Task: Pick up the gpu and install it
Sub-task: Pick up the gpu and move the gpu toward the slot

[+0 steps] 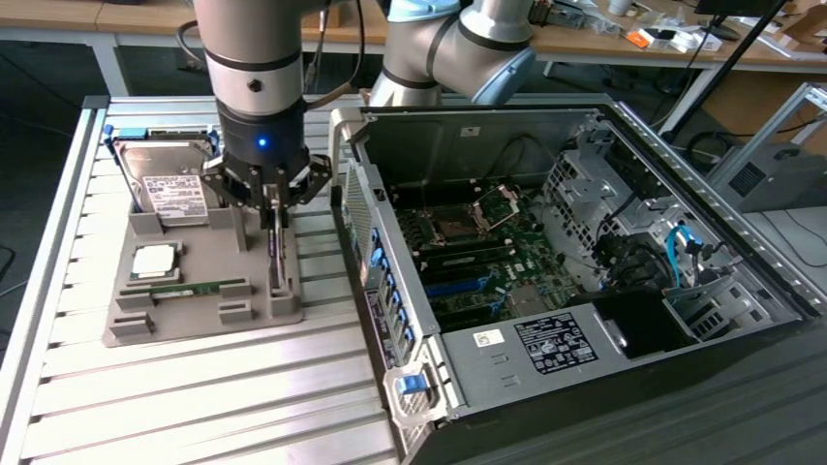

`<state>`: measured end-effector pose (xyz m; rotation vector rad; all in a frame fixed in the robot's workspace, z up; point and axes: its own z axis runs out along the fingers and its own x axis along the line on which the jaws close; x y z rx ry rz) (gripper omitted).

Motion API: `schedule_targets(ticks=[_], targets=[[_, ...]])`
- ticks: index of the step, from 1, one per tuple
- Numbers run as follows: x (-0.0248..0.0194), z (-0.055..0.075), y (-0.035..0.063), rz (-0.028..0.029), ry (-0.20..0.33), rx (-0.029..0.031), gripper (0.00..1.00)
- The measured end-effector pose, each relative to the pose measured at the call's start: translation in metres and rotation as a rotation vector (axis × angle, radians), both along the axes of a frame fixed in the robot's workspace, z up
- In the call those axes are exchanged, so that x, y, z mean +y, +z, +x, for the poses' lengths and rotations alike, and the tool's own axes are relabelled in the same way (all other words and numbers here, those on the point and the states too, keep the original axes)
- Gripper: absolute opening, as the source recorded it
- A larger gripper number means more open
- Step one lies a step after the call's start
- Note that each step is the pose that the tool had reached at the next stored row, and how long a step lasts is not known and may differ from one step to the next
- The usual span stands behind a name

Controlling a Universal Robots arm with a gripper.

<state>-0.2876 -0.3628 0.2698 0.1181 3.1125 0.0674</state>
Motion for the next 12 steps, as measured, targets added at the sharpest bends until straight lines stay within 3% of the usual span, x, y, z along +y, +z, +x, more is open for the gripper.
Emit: schedule_targets(ticks=[12], targets=[[0.0000,0.0000,0.0034,0.0000,0.000,0.0000,0.27]])
